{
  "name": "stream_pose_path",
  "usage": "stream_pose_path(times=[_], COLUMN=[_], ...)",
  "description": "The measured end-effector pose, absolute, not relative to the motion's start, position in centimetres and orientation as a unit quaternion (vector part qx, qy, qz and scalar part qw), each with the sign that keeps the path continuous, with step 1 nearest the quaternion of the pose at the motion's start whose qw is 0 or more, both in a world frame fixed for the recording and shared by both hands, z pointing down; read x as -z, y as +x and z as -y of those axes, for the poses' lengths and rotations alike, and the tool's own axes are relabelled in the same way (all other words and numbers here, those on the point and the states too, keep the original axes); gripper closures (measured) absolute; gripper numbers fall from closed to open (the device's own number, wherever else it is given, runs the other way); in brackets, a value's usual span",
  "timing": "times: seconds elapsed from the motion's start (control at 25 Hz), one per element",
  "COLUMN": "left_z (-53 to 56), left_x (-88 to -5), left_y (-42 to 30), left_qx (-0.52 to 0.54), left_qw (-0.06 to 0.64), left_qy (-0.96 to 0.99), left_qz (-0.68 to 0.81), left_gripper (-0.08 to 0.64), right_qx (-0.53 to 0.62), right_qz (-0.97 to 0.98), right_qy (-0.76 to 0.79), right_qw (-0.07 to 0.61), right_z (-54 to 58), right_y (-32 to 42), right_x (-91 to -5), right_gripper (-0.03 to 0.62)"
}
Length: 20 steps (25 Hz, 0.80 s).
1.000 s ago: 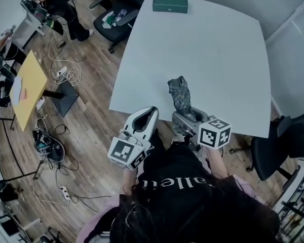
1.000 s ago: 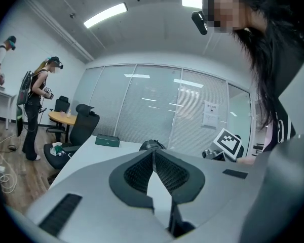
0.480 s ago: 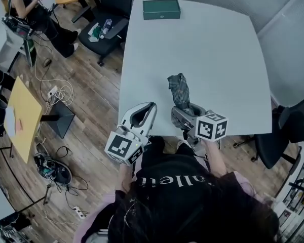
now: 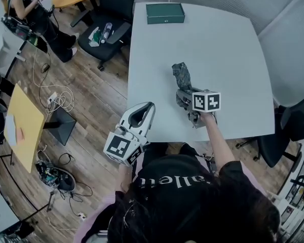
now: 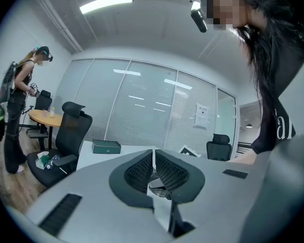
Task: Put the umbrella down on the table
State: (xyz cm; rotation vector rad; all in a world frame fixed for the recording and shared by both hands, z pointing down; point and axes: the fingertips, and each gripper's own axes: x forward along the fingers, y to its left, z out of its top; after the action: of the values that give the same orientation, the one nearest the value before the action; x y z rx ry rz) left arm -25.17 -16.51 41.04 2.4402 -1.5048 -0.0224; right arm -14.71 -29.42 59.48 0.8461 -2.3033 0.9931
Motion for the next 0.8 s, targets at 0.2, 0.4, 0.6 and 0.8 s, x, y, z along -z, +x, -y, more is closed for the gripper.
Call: stream_pose_path(times=[0.2,0.4,0.6,0.8], left_z=[16.5,16.6,16.6,16.6], left_x=[-41.3,-41.6,-41.7,-42.5], left_y=[-26.7,-27.5,-28.2,-28.9], left_qx=[0.006,0.004,0.001,-0.006], left_qw=[0.141,0.146,0.151,0.155], left_qy=[0.841,0.838,0.838,0.835], left_qz=[0.522,0.525,0.525,0.528], left_gripper=[0.526,0.526,0.526,0.526], right_qx=[-0.352,-0.337,-0.358,-0.354], right_qz=[0.816,0.799,0.771,0.771], right_qy=[0.333,0.346,0.373,0.379], right_qw=[0.314,0.357,0.373,0.37], right_z=[33.2,35.6,36.7,36.9], right_y=[-14.8,-14.1,-13.1,-13.3], right_x=[-64.5,-67.6,-69.8,-70.5], right_gripper=[0.373,0.373,0.372,0.362])
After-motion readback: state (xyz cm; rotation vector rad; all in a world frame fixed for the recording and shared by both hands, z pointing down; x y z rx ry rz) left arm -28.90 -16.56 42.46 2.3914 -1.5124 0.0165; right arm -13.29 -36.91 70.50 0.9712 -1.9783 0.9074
